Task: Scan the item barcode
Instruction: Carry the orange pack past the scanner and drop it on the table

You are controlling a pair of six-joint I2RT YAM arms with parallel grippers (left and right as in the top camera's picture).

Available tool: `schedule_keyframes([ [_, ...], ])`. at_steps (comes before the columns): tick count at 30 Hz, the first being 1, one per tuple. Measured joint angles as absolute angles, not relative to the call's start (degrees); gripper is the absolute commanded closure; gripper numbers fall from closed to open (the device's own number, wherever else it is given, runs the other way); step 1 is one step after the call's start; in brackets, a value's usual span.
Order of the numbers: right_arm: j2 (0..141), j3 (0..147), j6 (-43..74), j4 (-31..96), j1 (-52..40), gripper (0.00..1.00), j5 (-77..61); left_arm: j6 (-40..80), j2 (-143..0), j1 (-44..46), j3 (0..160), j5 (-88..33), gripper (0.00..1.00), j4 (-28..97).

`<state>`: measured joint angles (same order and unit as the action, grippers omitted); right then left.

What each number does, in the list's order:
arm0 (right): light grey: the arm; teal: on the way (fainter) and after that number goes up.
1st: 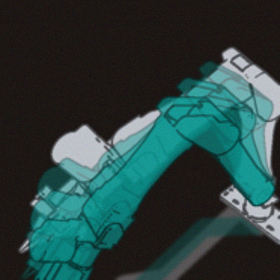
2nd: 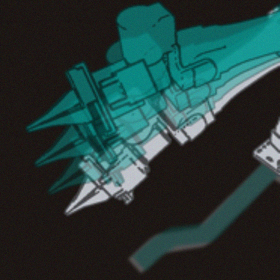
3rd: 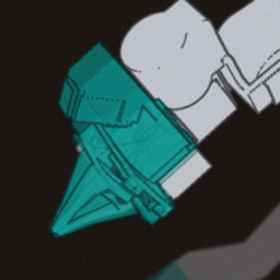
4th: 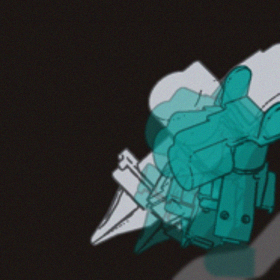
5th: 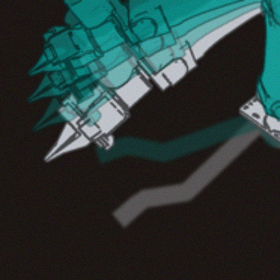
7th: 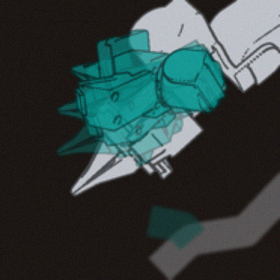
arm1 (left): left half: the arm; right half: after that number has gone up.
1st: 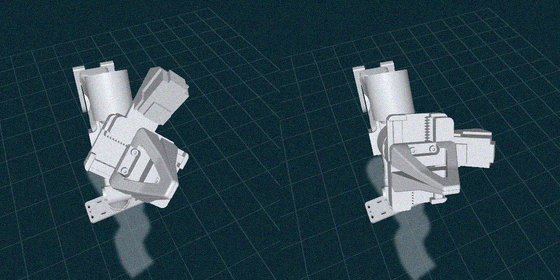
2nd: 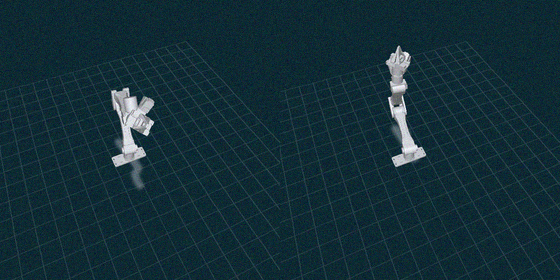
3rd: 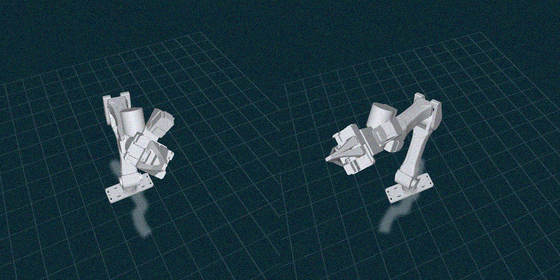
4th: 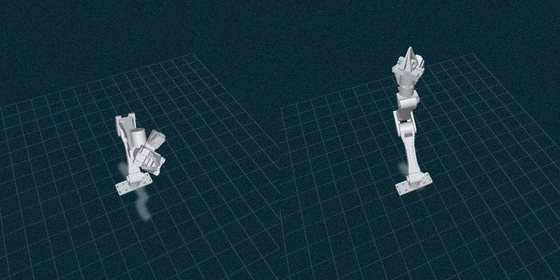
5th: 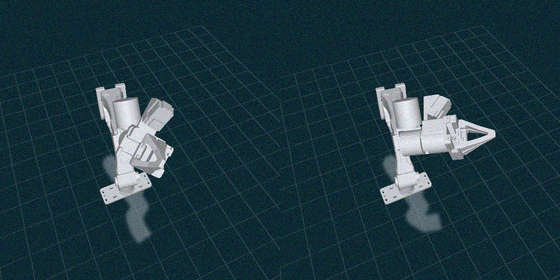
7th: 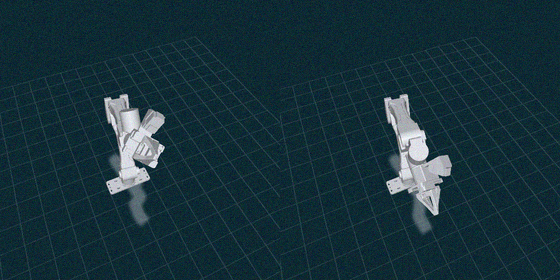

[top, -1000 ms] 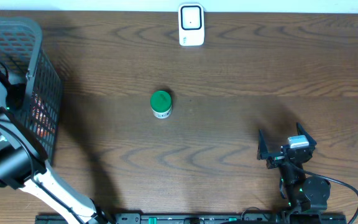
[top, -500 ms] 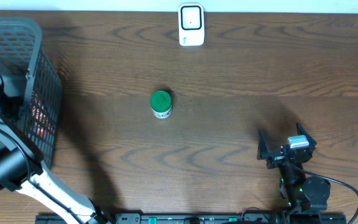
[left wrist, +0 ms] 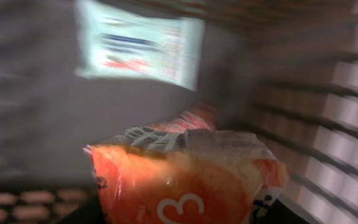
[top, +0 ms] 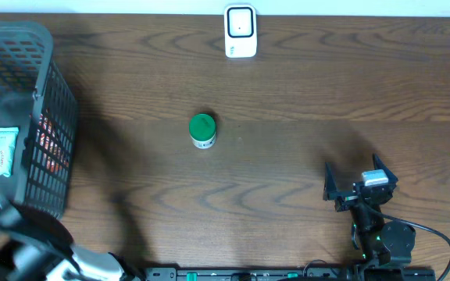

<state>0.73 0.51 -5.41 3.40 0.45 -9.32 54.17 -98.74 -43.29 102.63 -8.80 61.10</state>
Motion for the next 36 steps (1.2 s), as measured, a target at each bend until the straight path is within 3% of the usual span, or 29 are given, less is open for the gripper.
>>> schedule_keyframes([
  [5, 0.7, 0.5, -5.4, 3.4, 0.4, 0.01, -9.3, 54.1, -87.5, -40.6, 103.3, -18.5, 0.48, 61.3],
  [8, 0.7, 0.5, -5.4, 3.4, 0.4, 0.01, -9.3, 54.1, -82.8, -33.3, 103.3, -21.6, 0.48, 61.8],
  [18, 0.7, 0.5, -5.4, 3.4, 0.4, 0.01, -9.3, 54.1, -87.1, 13.5, 103.4, -18.3, 0.48, 57.4],
  [22, 0.7, 0.5, -5.4, 3.4, 0.4, 0.01, -9.3, 54.1, -94.5, 26.9, 103.4, -12.9, 0.48, 56.6],
  [29, 0.7, 0.5, -5.4, 3.4, 0.4, 0.01, -9.3, 53.0, -108.3, 39.1, 103.4, -4.2, 0.48, 56.2],
  [36, 0.7, 0.5, -5.4, 3.4, 0.4, 0.01, -9.3, 52.2, -122.6, 43.9, 103.4, -0.9, 0.48, 55.0],
])
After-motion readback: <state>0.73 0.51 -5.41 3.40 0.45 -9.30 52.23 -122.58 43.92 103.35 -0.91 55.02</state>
